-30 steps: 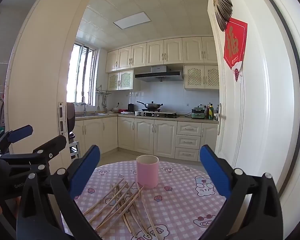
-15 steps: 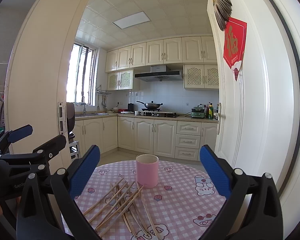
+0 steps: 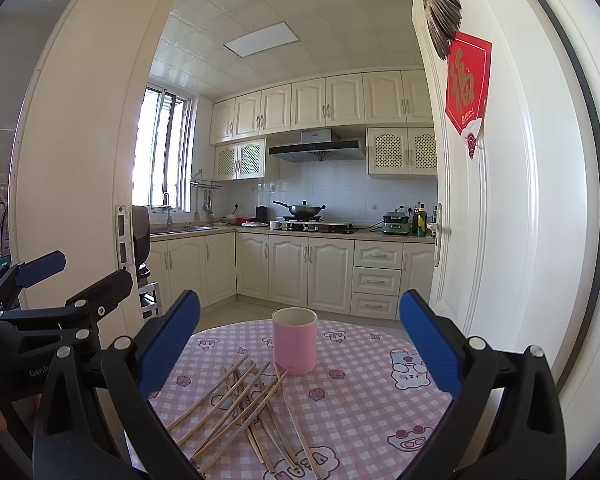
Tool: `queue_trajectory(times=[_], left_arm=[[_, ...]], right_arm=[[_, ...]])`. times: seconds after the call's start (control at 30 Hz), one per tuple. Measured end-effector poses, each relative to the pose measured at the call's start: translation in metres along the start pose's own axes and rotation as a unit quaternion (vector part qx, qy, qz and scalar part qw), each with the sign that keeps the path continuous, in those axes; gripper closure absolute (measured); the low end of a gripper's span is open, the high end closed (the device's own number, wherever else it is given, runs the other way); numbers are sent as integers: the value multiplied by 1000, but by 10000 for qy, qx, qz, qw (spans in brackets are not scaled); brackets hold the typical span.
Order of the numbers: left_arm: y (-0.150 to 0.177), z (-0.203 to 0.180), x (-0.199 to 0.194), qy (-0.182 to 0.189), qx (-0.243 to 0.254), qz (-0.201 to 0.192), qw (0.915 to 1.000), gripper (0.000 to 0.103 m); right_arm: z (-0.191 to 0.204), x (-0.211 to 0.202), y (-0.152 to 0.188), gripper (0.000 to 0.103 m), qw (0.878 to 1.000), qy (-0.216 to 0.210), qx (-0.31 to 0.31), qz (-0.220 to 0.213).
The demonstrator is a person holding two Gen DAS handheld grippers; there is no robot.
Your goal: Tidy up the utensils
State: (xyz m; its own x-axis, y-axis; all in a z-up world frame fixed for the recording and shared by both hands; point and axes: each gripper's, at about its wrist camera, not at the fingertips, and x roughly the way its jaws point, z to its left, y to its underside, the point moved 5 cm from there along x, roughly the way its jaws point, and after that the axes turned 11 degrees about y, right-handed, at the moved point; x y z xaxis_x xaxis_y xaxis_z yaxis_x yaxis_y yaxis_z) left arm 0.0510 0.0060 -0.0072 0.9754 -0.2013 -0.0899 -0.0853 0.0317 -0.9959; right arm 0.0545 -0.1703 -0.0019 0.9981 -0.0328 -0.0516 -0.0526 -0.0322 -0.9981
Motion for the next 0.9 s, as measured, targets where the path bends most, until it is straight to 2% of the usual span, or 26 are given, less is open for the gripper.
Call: queue_trajectory(times=[0.1, 0.9], left_arm=[[-2, -9, 0, 1, 19, 0, 10000, 6], [-4, -10, -2, -6, 16, -4, 10000, 6]], right_arm=[[0, -1, 2, 7, 10000, 13, 1, -10], [0, 1, -1, 7, 10000, -5, 19, 36]])
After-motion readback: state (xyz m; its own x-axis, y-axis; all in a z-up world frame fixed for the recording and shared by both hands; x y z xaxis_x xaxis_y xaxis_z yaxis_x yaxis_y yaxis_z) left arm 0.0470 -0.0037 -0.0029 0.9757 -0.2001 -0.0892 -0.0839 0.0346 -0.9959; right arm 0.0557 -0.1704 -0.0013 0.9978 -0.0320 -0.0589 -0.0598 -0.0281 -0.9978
